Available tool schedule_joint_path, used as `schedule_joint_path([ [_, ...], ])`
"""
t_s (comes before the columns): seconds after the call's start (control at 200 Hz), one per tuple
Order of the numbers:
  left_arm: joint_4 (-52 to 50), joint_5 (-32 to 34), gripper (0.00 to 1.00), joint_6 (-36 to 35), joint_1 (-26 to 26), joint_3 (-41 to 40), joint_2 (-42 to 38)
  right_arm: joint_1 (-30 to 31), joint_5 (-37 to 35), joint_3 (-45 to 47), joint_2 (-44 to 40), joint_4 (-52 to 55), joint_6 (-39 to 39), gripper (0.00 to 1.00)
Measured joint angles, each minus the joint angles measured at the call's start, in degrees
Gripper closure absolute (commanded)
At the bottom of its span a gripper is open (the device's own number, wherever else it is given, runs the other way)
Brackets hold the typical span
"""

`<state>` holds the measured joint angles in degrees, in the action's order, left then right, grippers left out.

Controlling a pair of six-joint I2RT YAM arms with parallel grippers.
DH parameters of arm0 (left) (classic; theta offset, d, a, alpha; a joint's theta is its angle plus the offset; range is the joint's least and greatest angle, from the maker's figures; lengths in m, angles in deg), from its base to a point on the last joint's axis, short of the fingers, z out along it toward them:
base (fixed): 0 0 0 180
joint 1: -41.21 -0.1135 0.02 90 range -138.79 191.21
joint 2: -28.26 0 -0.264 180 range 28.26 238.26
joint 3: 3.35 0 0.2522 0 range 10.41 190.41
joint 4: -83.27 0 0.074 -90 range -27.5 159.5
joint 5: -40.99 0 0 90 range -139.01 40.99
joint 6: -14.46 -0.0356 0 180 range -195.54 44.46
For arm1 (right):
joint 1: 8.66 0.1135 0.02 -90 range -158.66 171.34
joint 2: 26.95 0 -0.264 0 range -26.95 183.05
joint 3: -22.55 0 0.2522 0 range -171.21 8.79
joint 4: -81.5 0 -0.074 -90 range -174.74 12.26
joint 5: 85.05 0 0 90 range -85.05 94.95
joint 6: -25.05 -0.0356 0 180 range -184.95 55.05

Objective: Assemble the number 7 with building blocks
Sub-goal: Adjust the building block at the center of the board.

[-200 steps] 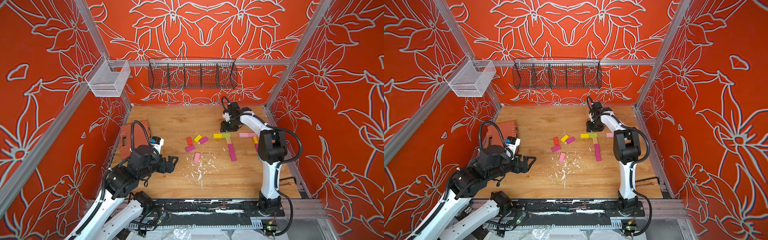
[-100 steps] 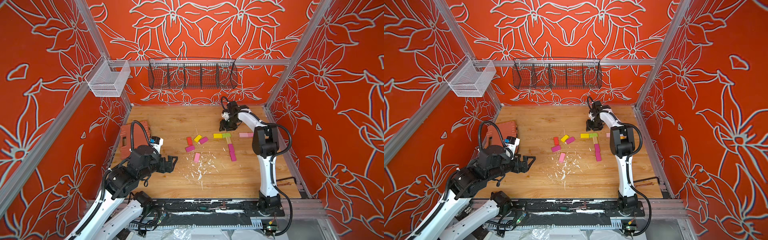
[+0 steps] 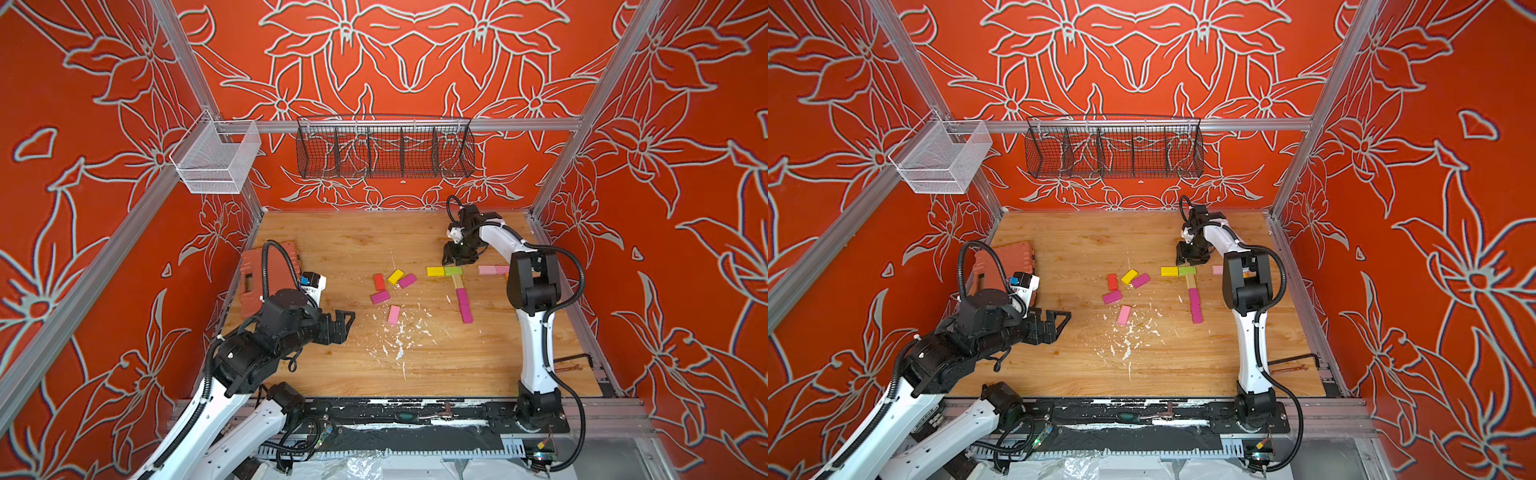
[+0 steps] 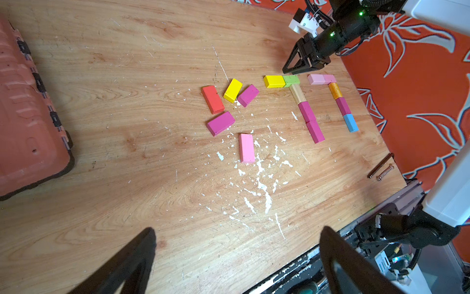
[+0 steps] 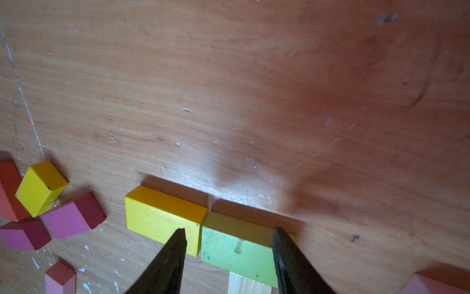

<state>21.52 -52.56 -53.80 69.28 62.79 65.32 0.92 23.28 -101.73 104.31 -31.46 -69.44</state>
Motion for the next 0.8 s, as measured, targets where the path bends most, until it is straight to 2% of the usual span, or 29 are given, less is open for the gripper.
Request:
schedule_joint_path([
  [0.671,0.0,-2.6,0.03,-0.8,-2.3,0.0,0.6,0.0,0.1,2.5,-0.2,-1.2,0.1,0.43],
  [0.801,0.0,-2.9,0.03,-0.8,-2.3,0.0,0.9,0.0,-1.4,6.1,-3.4,-3.1,-0.4,0.43],
])
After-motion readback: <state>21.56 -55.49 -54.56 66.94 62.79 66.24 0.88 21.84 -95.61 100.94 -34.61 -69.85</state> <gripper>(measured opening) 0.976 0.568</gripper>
